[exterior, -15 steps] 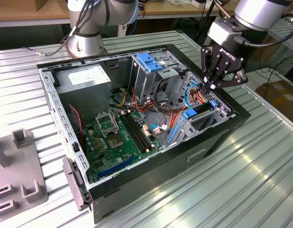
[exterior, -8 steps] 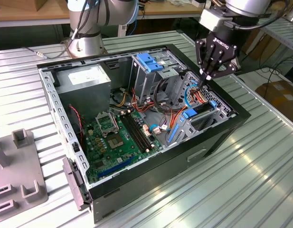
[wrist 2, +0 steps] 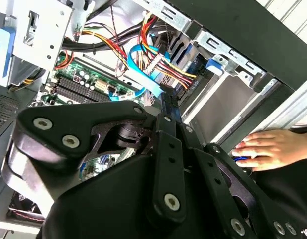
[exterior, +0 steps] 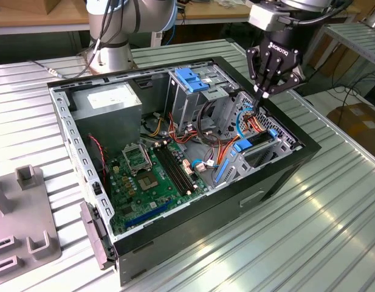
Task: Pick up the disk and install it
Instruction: 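Insert the second disk wire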
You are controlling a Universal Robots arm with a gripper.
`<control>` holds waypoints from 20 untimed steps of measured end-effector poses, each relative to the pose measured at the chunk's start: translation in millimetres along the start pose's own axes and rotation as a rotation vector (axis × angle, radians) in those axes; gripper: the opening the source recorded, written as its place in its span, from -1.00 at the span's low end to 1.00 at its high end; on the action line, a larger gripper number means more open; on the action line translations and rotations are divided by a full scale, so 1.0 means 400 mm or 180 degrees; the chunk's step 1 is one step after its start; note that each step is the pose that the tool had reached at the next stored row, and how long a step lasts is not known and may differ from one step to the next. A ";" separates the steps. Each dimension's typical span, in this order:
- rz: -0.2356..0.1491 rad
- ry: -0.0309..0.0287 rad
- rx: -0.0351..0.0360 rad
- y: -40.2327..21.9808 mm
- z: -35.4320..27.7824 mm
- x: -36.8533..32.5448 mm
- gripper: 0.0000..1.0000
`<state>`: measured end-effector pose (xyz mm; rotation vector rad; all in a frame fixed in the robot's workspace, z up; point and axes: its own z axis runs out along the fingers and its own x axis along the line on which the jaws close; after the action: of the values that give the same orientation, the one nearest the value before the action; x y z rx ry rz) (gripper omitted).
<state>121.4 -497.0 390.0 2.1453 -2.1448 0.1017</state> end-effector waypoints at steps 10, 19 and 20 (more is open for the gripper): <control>0.0001 0.0251 0.0002 -0.002 0.021 -0.027 -0.52; 0.0008 0.0489 0.0002 -0.006 0.045 -0.040 -0.69; 0.0008 0.0490 0.0003 -0.006 0.046 -0.040 -0.69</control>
<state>123.2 -483.4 369.6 2.0620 -2.0618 0.2594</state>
